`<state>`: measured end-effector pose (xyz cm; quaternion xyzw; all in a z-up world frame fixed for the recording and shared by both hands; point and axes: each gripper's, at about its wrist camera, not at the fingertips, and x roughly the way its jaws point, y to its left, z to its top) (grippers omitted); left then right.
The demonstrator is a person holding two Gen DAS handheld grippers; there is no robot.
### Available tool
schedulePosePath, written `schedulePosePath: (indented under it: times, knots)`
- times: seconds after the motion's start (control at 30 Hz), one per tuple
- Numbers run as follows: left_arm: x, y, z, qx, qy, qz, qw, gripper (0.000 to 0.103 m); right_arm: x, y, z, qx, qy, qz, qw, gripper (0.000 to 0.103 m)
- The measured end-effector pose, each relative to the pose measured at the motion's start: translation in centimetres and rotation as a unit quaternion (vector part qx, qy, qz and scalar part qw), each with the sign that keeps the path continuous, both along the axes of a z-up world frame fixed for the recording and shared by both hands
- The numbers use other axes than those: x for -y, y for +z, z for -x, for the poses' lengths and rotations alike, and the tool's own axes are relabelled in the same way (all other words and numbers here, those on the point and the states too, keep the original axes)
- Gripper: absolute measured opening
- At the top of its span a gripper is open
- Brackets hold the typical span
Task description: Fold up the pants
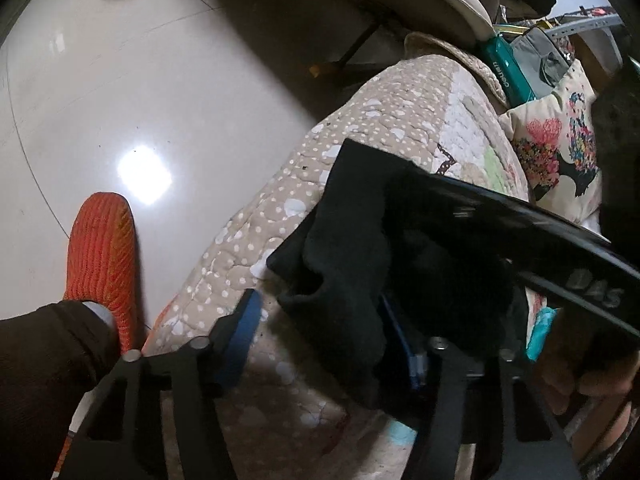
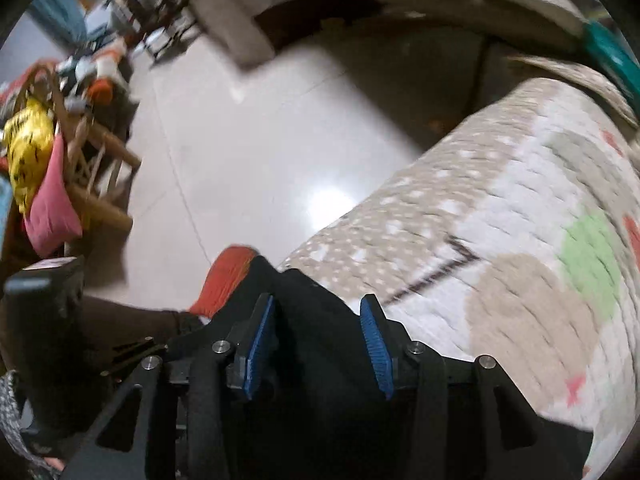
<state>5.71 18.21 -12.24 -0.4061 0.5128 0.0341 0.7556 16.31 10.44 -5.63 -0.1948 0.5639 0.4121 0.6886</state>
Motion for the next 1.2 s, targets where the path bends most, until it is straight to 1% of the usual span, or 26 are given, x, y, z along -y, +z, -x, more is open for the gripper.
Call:
schedulePosePath:
  times: [0.03, 0.07, 0.1, 0.17, 0.2, 0.23, 0.33, 0.4, 0.6, 0.7, 0.8, 0.9, 0.93, 1.0, 1.03, 1.07, 1.1, 1.13, 1.2]
  knots:
    - [-0.1, 0.1, 0.0, 0.001, 0.0, 0.004, 1.0, 0.046, -0.5, -0.4, 0.0, 0.001, 0.007, 0.007, 1.0, 0.049]
    - [-0.2, 0.2, 0.0, 0.005, -0.002, 0.007, 1.0, 0.041, -1.0, -0.8, 0.0, 0.002, 0.014, 0.012, 1.0, 0.049]
    - [-0.1, 0.4, 0.1, 0.01, -0.006, 0.01, 0.9999, 0.034, -1.4, -1.1, 0.0, 0.001, 0.019, 0.015, 1.0, 0.051]
    - [0.0, 0.8, 0.1, 0.014, -0.014, 0.006, 0.9998, 0.027, -1.9, -1.3, 0.4, 0.009, 0.029, 0.023, 0.999, 0.047]
    - [0.1, 1.0, 0.1, 0.017, -0.016, 0.009, 0.9997, 0.021, -2.0, -1.2, 0.6, 0.015, 0.035, 0.025, 0.999, 0.039]
    - [0.1, 1.1, 0.0, 0.02, -0.018, 0.015, 0.9995, 0.017, -2.1, -1.1, 0.8, 0.019, 0.037, 0.027, 0.999, 0.033]
    - [0.3, 1.8, 0.1, 0.03, -0.02, 0.023, 0.9991, 0.015, -1.4, 0.0, 0.8, 0.023, 0.024, 0.009, 0.999, 0.026]
    - [0.6, 2.4, 0.1, 0.04, -0.024, 0.023, 0.9987, 0.015, -0.5, 1.2, 0.7, 0.024, 0.008, -0.011, 1.0, 0.024]
    - [2.1, 4.9, 0.3, 0.093, -0.046, 0.034, 0.9941, 0.015, 2.8, 5.1, 1.4, 0.049, -0.032, -0.068, 0.996, 0.023]
    - [3.8, 6.1, 0.0, 0.118, -0.071, 0.045, 0.9895, 0.015, 5.8, 6.7, 1.4, 0.056, -0.06, -0.091, 0.992, 0.023]
    - [6.2, 7.0, -0.5, 0.135, -0.104, 0.061, 0.9834, 0.015, 9.4, 7.6, 1.2, 0.059, -0.094, -0.11, 0.988, 0.023]
    - [9.9, 7.7, -1.0, 0.151, -0.157, 0.062, 0.974, 0.015, 14.4, 7.8, 1.2, 0.055, -0.138, -0.129, 0.98, 0.023]
    - [11.8, 7.9, -1.4, 0.156, -0.186, 0.064, 0.968, 0.015, 16.1, 7.7, 1.3, 0.054, -0.154, -0.135, 0.977, 0.023]
    - [14.3, 7.9, -1.8, 0.158, -0.224, 0.061, 0.9599, 0.017, 19.8, 7.3, 1.7, 0.049, -0.191, -0.146, 0.969, 0.023]
    - [15.7, 7.8, -2.0, 0.158, -0.245, 0.054, 0.955, 0.019, 21.9, 7.0, 1.9, 0.045, -0.213, -0.153, 0.964, 0.023]
    - [17.4, 7.8, -2.0, 0.157, -0.275, 0.038, 0.9478, 0.021, 24.1, 6.6, 2.1, 0.039, -0.236, -0.159, 0.958, 0.024]
    - [18.2, 7.9, -1.9, 0.158, -0.29, 0.029, 0.9434, 0.029, 26.2, 6.1, 2.3, 0.034, -0.257, -0.16, 0.952, 0.027]
    - [19.5, 8.2, -1.5, 0.163, -0.318, 0.017, 0.9339, 0.039, 28.3, 5.6, 2.6, 0.032, -0.283, -0.158, 0.945, 0.027]
    - [20.5, 8.8, -0.7, 0.181, -0.349, 0.01, 0.9195, 0.047, 32.4, 4.8, 3.1, 0.041, -0.343, -0.138, 0.928, 0.027]
